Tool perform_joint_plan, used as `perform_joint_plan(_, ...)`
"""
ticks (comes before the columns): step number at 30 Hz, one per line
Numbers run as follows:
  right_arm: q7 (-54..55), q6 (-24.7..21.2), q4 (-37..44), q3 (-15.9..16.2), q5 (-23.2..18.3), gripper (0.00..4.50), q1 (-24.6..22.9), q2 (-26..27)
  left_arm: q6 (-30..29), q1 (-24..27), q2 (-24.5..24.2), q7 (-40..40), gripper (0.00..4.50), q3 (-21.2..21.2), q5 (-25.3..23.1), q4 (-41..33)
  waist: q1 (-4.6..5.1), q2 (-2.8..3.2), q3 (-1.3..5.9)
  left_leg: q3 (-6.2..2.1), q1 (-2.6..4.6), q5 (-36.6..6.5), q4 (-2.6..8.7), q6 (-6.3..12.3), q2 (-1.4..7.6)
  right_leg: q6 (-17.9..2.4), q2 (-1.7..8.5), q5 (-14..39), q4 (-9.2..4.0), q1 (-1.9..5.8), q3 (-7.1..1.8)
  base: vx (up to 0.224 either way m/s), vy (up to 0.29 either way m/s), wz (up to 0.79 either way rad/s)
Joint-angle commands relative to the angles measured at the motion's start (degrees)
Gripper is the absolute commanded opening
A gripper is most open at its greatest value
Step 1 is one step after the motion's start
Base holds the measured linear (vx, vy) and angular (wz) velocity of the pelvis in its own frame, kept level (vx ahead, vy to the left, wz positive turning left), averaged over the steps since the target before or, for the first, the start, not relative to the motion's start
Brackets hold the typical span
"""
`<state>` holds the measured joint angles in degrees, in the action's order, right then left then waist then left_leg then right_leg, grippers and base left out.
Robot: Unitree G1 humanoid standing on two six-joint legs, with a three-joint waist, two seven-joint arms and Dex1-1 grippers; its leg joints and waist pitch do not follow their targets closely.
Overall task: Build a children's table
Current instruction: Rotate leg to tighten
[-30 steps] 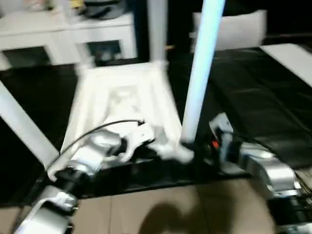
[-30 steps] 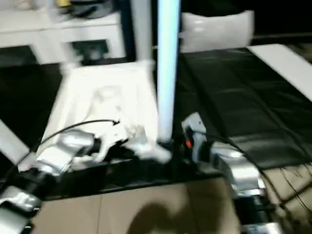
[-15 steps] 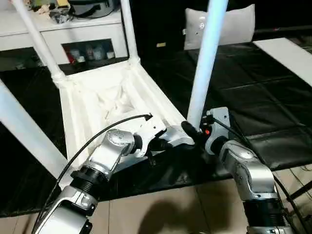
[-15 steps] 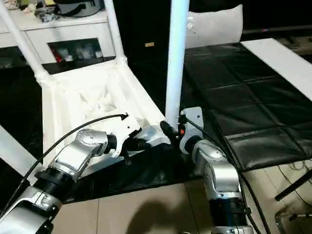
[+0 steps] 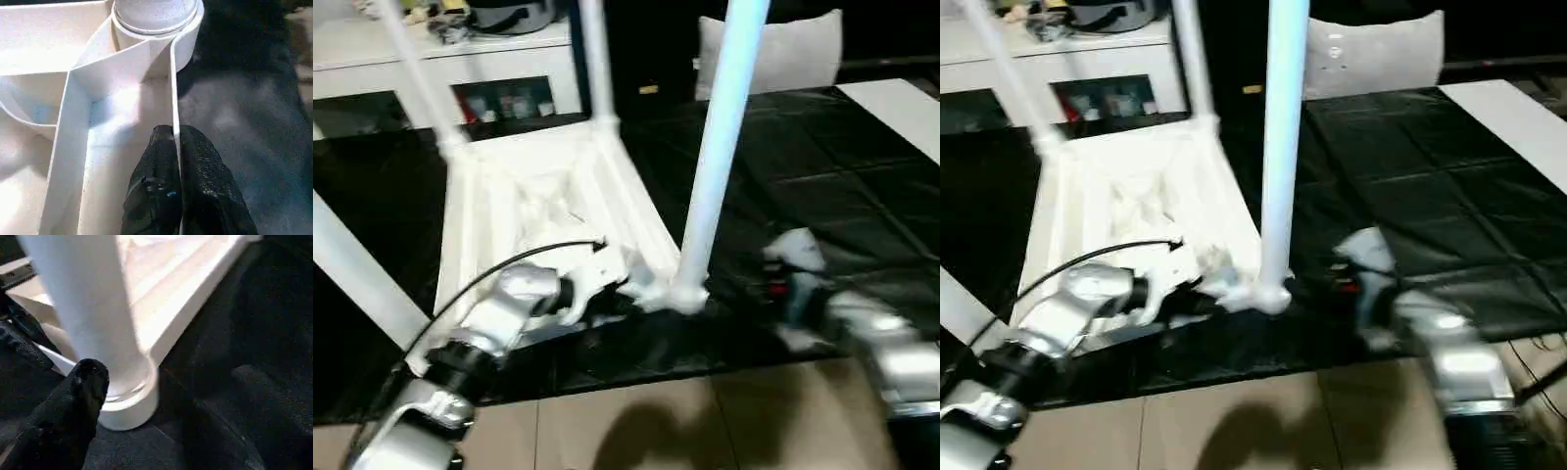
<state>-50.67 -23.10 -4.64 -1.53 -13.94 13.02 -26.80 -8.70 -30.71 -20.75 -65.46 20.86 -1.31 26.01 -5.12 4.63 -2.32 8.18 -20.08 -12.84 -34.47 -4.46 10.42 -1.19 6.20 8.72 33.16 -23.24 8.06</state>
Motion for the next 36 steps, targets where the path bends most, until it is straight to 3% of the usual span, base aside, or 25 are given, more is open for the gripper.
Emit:
perform_joint_plan(1,-5.3,1.8,-0.2,1.8,-1.2,4.44,0.3,-2.0,2.6,0.1,-1.4,-5.2,0.0,3.3,-0.4,-1.7,-0.38,-1.05,3.93,0.07,-0.71,-4.0,3.63,6.97,2.23,-9.9,3.02,13.6,-3.35,4.05,-3.24,0.0,0.0,0.0)
perform_joint_plan(9,-16.5,2.8,-1.0,4.8,-3.8,3.97,1.3,-5.5,6.2,-1.4,-3.1,-10.1,0.0,5.4,-1.4,-0.2,-1.94,-1.26,3.97,0.19,-0.66,-3.5,3.55,7.29,2.53,-9.9,3.16,14.8,-3.13,3.82,-3.34,0.0,0.0,0.0)
perform_joint_plan(10,-17.7,3.1,-1.4,5.3,-4.0,3.69,1.7,-5.4,6.6,-1.7,-3.1,-10.6,0.0,5.6,-1.6,0.0,-2.08,-1.27,3.93,0.23,-0.6,-3.7,3.57,7.15,2.54,-9.8,3.14,15.4,-3.26,3.76,-3.35,0.0,0.0,0.0)
perform_joint_plan(19,-21.9,3.7,-7.3,9.7,-3.5,2.99,7.0,-2.3,7.8,-2.3,-2.5,-10.9,0.0,6.2,-1.6,1.0,-3.18,-1.31,4.25,0.21,-0.57,-2.1,3.43,6.5,2.73,-10.6,3.17,13.4,-2.71,3.6,-3.4,0.0,0.0,0.0)
perform_joint_plan(21,-23.0,3.1,-8.3,10.1,-3.8,2.85,8.1,-2.0,7.8,-2.1,-2.7,-11.0,0.0,6.1,-1.6,0.8,-3.15,-1.57,4.27,0.22,-0.63,-2.1,3.42,6.41,2.65,-10.7,3.08,12.9,-2.58,3.68,-3.37,0.0,0.0,0.0)
perform_joint_plan(26,-25.0,2.2,-9.3,10.8,-4.6,2.4,9.2,-2.2,7.9,-1.9,-3.2,-11.2,0.0,5.9,-1.6,0.8,-3.24,-1.55,4.21,0.27,-0.64,-2.1,3.43,6.36,2.62,-10.3,3.17,13.9,-2.68,3.7,-3.43,0.0,0.0,0.0)
perform_joint_plan(27,-25.5,2.2,-10.0,10.9,-4.7,2.32,9.6,-2.3,7.9,-1.9,-3.2,-11.2,0.0,5.8,-1.6,0.9,-3.16,-1.86,4.18,0.32,-0.63,-2.2,3.45,6.24,2.6,-10.1,3.16,14.3,-2.78,3.7,-3.44,0.0,0.0,0.0)
perform_joint_plan(28,-25.6,2.2,-10.1,10.9,-4.7,2.23,9.6,-2.3,7.9,-1.9,-3.2,-11.2,0.0,5.8,-1.6,0.9,-3.24,-1.64,4.19,0.3,-0.6,-2.1,3.44,6.17,2.64,-10.1,3.19,14.5,-2.71,3.65,-3.46,0.0,0.0,0.0)
perform_joint_plan(33,-26.2,2.0,-10.4,10.7,-5.7,2.15,9.4,-2.3,7.6,-1.8,-2.9,-10.9,0.0,5.6,-1.4,0.9,-3.18,-1.66,4.2,0.29,-0.62,-2.5,3.46,5.9,2.62,-9.8,3.15,14.5,-2.75,3.68,-3.47,0.0,0.0,0.0)
perform_joint_plan(34,-25.9,1.7,-9.9,10.4,-6.0,2.15,9.2,-2.0,7.4,-1.7,-2.7,-10.8,0.0,5.5,-1.1,0.9,-3.21,-1.44,4.21,0.29,-0.58,-2.6,3.45,5.82,2.61,-9.8,3.18,14.7,-2.78,3.66,-3.47,0.0,0.0,0.0)
perform_joint_plan(36,-24.5,1.2,-8.8,10.1,-6.3,2.14,8.5,-1.2,6.8,-1.6,-2.3,-10.5,0.0,5.2,-0.7,0.8,-3.15,-1.61,4.21,0.35,-0.61,-2.5,3.45,5.75,2.57,-9.7,3.1,14.7,-2.83,3.72,-3.48,0.0,0.0,0.0)
